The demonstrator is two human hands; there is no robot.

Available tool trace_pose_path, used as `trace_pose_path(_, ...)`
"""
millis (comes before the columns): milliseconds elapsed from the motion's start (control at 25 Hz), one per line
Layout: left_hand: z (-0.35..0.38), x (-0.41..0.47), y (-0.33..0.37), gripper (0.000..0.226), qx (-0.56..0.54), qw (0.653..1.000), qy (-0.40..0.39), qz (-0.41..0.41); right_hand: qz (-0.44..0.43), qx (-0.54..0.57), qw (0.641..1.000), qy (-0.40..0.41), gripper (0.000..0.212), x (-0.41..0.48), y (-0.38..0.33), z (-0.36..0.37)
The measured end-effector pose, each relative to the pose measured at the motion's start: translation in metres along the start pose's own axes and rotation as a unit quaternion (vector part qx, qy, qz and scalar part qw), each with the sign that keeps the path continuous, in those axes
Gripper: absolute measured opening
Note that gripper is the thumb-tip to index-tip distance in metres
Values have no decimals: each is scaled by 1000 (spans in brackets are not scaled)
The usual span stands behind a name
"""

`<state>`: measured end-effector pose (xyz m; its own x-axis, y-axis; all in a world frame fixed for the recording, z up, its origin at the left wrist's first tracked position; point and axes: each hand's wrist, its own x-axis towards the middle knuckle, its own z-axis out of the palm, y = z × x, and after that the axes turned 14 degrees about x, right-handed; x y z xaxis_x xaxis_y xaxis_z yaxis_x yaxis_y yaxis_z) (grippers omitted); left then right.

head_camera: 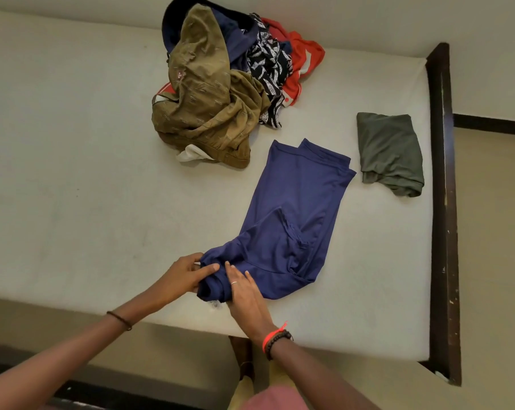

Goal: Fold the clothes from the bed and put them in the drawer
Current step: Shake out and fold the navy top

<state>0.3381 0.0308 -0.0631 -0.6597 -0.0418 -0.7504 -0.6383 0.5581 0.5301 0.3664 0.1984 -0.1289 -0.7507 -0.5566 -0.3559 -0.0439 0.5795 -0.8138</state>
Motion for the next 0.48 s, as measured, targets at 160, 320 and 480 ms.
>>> trace_pose_path(160,-16,11,21,34,1,999,-33,20,26,91,995,36,40,-3,-11,-22)
trace_pose_path(320,-21,51,5,28,188,968,72,148,78,164,983,9,15,-32,-7,-33)
trace_pose_path(480,8,96,-8,84,515,767,25,382,75,181,980,-25,27,-52,3,-35)
